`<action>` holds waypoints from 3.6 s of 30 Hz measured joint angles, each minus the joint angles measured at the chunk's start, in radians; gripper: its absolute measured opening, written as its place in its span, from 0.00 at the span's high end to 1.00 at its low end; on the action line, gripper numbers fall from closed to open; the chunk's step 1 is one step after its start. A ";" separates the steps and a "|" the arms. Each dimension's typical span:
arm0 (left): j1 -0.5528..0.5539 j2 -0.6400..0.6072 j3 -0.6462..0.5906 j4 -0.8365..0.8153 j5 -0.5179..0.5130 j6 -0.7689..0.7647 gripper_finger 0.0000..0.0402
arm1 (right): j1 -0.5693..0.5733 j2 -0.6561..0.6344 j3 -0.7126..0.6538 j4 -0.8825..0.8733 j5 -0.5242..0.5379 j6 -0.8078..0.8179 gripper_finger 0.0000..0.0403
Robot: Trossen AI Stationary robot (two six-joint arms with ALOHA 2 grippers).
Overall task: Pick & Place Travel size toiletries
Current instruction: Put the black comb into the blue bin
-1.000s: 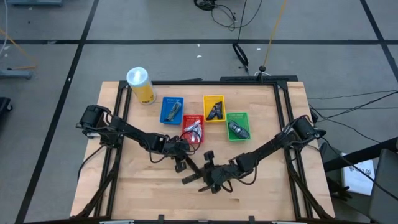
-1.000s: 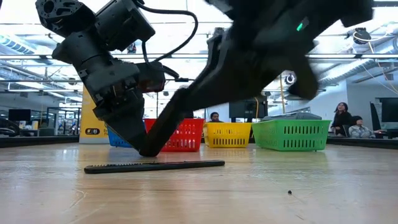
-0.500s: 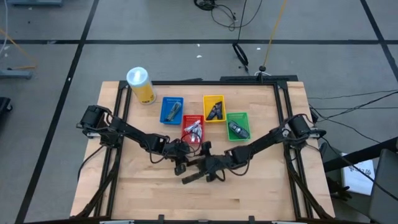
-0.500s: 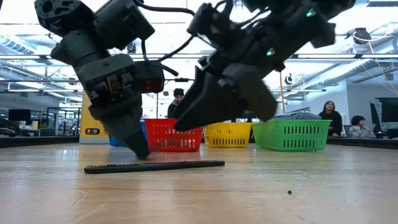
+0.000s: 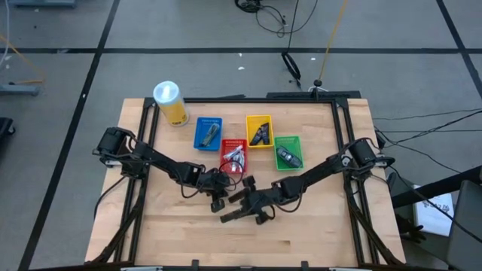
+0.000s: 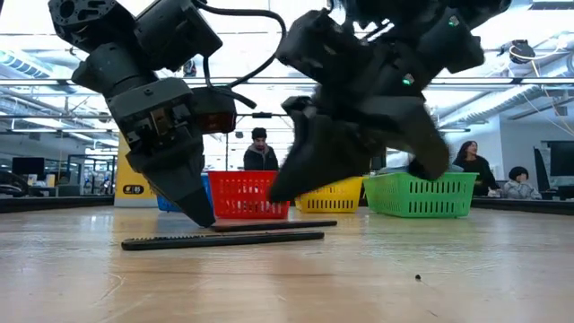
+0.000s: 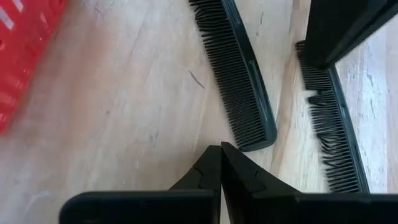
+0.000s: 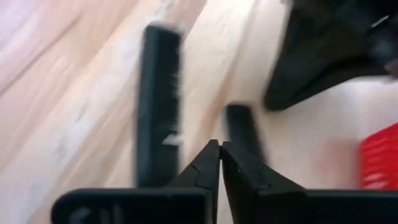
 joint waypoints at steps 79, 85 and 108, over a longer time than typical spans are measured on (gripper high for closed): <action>0.020 0.040 0.113 -0.056 0.150 -0.162 0.47 | -0.012 0.001 -0.061 -0.021 -0.049 0.094 0.61; 0.020 0.071 0.115 -0.008 0.180 -0.169 0.31 | -0.012 -0.005 -0.061 0.008 -0.040 0.059 0.40; 0.025 0.203 0.114 0.269 0.306 -0.242 0.39 | -0.037 -0.005 -0.060 0.011 0.023 0.004 0.32</action>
